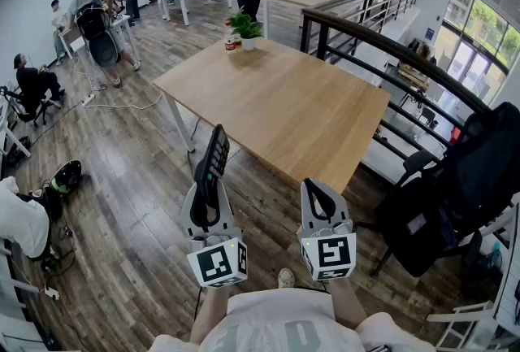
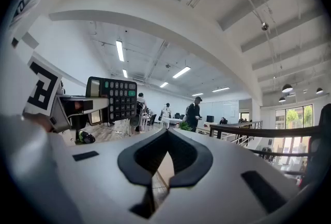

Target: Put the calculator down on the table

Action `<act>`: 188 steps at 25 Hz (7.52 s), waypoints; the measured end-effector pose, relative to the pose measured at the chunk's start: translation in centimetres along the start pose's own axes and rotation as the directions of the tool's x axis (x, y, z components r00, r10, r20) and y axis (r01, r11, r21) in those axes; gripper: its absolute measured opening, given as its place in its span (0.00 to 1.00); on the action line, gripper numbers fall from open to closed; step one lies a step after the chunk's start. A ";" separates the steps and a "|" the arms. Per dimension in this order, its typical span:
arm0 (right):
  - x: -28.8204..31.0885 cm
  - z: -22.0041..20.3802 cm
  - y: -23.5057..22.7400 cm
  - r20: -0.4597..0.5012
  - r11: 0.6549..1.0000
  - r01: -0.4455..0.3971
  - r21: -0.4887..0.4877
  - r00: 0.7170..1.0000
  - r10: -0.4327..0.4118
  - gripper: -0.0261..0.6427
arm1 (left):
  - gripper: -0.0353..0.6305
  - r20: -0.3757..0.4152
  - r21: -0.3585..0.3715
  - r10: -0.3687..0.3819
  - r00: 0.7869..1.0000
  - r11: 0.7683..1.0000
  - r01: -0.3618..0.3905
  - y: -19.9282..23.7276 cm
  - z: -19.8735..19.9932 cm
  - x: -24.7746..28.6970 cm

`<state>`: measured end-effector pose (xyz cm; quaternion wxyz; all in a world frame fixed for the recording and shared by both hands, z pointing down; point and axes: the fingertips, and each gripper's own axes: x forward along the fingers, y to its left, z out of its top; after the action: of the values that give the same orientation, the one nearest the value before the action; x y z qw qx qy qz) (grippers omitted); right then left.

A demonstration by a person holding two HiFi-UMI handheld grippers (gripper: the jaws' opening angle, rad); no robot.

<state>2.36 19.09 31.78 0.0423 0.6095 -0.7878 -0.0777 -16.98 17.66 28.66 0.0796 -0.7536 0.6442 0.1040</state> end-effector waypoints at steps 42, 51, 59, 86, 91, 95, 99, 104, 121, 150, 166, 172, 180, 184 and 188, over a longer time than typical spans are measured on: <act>9.4 -2.0 -4.6 0.088 0.973 -0.227 0.039 0.971 0.223 0.07 | 0.24 0.013 0.048 0.194 0.981 0.980 -0.194 0.4 -2.1 7.7; 16.3 -1.1 -5.8 0.124 0.983 -0.184 0.009 0.976 0.181 0.07 | 0.24 0.041 0.026 0.173 0.984 0.984 -0.174 2.9 -3.8 14.7; 27.4 -0.6 -6.0 0.103 0.992 -0.122 -0.040 0.987 0.126 0.07 | 0.24 0.036 0.003 0.127 0.991 0.992 -0.127 8.4 -6.0 25.4; 45.5 2.2 -9.2 0.081 0.996 0.086 -0.016 0.993 -0.084 0.07 | 0.24 0.003 -0.033 -0.126 0.992 0.991 0.126 11.6 -8.5 46.1; 45.1 1.6 -11.0 0.074 0.992 0.123 0.010 0.990 -0.123 0.07 | 0.24 0.007 -0.045 -0.159 0.987 0.986 0.159 9.1 -9.0 46.8; 44.7 0.7 -12.3 0.060 0.988 0.152 0.018 0.986 -0.152 0.07 | 0.24 -0.005 -0.052 -0.185 0.983 0.981 0.185 7.8 -9.7 47.5; 44.1 0.0 -13.7 0.038 0.984 0.176 0.030 0.983 -0.177 0.07 | 0.24 -0.016 -0.026 -0.287 0.958 0.958 0.286 6.2 -9.5 49.2; 43.3 -1.6 -15.6 0.003 0.982 0.189 0.008 0.982 -0.189 0.07 | 0.24 -0.175 0.005 -0.608 0.774 0.786 0.618 2.2 -9.4 54.4; 39.8 -11.5 -18.0 -0.229 0.938 0.310 0.154 0.935 -0.271 0.07 | 0.24 -0.770 -0.569 -0.051 -0.636 -0.396 0.721 -6.3 -32.2 50.0; 41.4 -21.0 -18.7 -0.407 0.900 0.297 0.320 0.901 -0.152 0.07 | 0.25 -0.512 -0.847 0.313 -0.800 -0.338 0.410 -10.4 -46.5 43.0; 41.1 -17.3 -17.7 -0.340 0.937 0.254 0.241 0.926 -0.164 0.07 | 0.50 -0.864 -0.453 -0.046 -0.501 -0.362 0.815 -13.0 -43.7 49.7; 41.1 -13.3 -19.1 -0.264 0.938 0.310 0.153 0.928 -0.263 0.07 | 0.50 -0.833 -0.071 -0.545 -0.096 -0.067 0.995 -14.2 -33.6 55.4; 41.2 -7.3 -17.9 -0.127 0.945 0.322 0.063 0.941 -0.313 0.07 | 0.50 -0.466 0.178 -0.738 0.488 0.461 0.869 -7.8 -17.4 54.5; 42.1 -2.9 -16.2 -0.016 0.959 0.281 0.034 0.960 -0.281 0.07 | 0.48 -0.288 0.109 -0.718 0.633 0.633 0.767 -4.7 -12.7 52.7; 42.6 0.7 -14.0 0.076 0.971 0.238 0.008 0.968 -0.238 0.07 | 0.26 -0.148 0.031 -0.646 0.749 0.754 0.657 -2.4 -10.0 50.4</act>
<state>4.81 -25.50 27.43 0.0027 0.6961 -0.7101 -0.1060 -6.58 -32.56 25.25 0.1000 -0.9320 0.3484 -0.0048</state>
